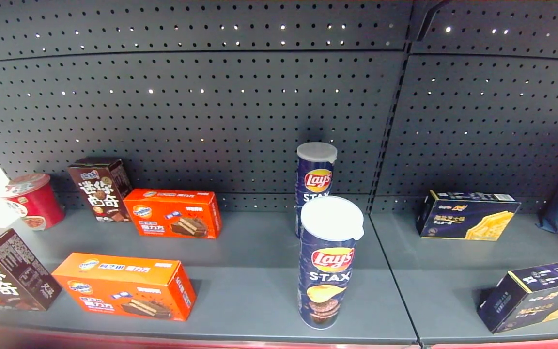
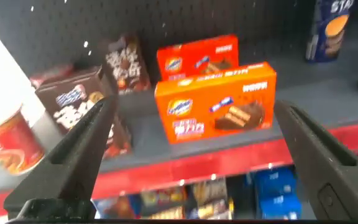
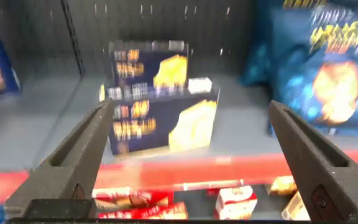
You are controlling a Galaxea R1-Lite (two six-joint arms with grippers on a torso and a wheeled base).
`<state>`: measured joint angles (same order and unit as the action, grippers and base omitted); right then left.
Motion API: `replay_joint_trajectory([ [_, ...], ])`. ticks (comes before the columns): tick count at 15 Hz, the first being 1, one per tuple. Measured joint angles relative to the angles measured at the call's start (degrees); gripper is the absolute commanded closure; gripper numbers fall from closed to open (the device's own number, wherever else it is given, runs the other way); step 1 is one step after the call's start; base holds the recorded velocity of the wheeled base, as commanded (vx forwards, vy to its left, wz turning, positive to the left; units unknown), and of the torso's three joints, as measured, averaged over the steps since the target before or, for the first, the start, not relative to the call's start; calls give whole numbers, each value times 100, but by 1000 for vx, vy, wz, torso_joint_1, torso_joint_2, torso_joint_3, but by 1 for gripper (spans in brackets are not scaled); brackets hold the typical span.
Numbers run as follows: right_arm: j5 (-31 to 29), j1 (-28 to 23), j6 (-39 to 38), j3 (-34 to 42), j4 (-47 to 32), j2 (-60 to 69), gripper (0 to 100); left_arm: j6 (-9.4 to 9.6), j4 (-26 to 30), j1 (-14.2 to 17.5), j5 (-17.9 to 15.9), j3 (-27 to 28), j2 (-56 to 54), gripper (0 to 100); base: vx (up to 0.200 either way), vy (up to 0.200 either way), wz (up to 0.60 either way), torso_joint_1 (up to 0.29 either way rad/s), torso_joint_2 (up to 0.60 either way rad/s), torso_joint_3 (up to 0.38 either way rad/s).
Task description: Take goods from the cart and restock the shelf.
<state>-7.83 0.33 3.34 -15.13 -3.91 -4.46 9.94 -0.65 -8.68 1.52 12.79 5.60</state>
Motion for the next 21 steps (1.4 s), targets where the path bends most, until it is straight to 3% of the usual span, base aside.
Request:
replay_joint_trajectory([
  [2,91,-15,45,573,299,257,0,-127,-758,0,-46,-800,-30,0,0,0,0,0,0,0],
  [4,236,-22,32,1207,744,373,0,-458,-461,0,-79,-1163,-43,0,0,0,0,0,0,0],
  [8,650,-26,62,1480,758,439,0,-712,-178,-2,-119,-1271,-50,0,0,0,0,0,0,0],
  [10,750,-26,73,1491,763,446,0,-657,-173,0,-123,-1279,-52,0,0,0,0,0,0,0],
  [12,772,-28,76,1497,766,449,0,-764,-217,0,-132,-1279,-52,0,0,0,0,0,0,0],
  [13,845,-26,71,1497,766,449,0,-800,-224,-16,-241,-1279,-50,0,0,0,0,0,0,0],
  [14,941,-26,62,1497,757,449,0,-833,-217,-134,-683,-1279,-50,0,0,0,0,0,0,0],
  [15,987,-23,67,1497,757,449,0,-837,-189,-261,-896,-1274,-17,0,0,0,0,0,0,0],
  [17,963,-26,40,1497,757,446,0,-683,-158,-405,-1039,-1261,132,0,0,0,0,0,0,0],
  [18,952,-26,29,1497,757,449,0,-663,-156,-441,-1000,-1254,182,0,0,0,0,0,0,0],
  [21,987,-28,24,1497,741,446,0,-674,129,9,-41,-1254,250,0,0,0,0,0,0,0],
])
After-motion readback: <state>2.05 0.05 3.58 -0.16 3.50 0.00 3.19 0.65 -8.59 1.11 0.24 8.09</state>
